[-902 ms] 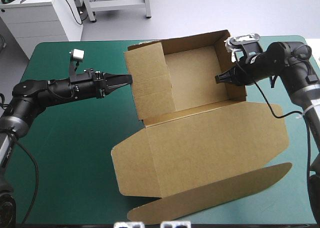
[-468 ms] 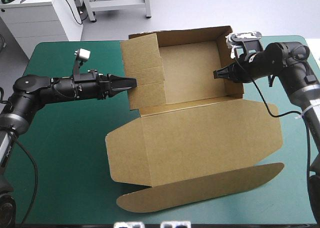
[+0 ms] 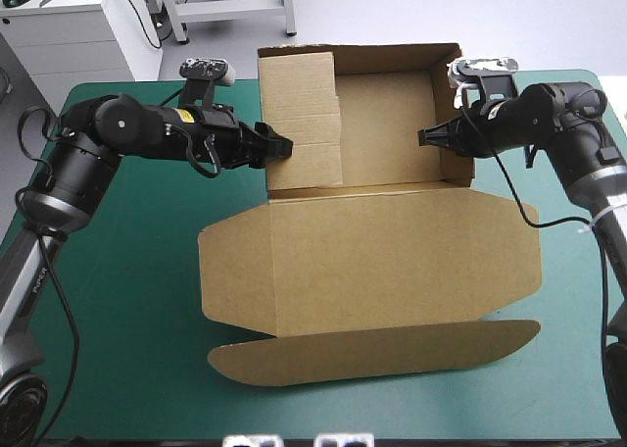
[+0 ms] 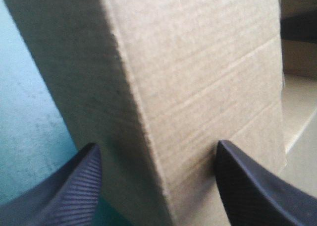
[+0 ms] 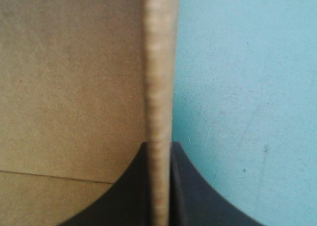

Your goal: Fold the box

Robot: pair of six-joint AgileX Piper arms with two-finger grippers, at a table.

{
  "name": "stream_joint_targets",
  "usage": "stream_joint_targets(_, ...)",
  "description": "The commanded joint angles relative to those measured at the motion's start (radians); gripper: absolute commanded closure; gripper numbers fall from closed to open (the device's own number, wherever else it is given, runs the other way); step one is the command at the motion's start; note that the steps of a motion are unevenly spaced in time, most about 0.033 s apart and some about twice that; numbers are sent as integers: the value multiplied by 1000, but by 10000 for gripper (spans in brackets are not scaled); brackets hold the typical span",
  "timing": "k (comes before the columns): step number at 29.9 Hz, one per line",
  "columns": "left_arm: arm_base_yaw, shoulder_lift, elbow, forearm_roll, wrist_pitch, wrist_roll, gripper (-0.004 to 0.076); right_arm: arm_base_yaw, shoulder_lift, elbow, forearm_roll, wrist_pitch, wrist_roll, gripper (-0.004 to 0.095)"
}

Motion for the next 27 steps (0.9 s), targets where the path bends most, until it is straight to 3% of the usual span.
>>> stream_joint_targets(1,-47,1,-80,182,-45,-169,265,-2,-47,-31,66,-53,10,921)
stream_joint_targets(5,-69,22,-101,337,-39,-264,265,-2,-47,-31,88,-53,10,922)
stream_joint_targets(12,-69,22,-101,399,-44,-328,285,-2,-47,-31,138,-55,0,922)
stream_joint_targets(17,-69,22,-101,177,-120,-219,295,-2,-47,-31,143,-62,-14,922)
stream_joint_targets(21,-69,26,-101,161,-141,-204,311,-2,-47,-31,146,-54,-17,922)
stream_joint_targets(23,-67,27,-101,193,-130,-227,378,-2,-47,-31,151,-49,-17,922)
stream_joint_targets(27,-67,27,-101,228,-128,-231,673,-2,-47,-31,153,-47,-23,922)
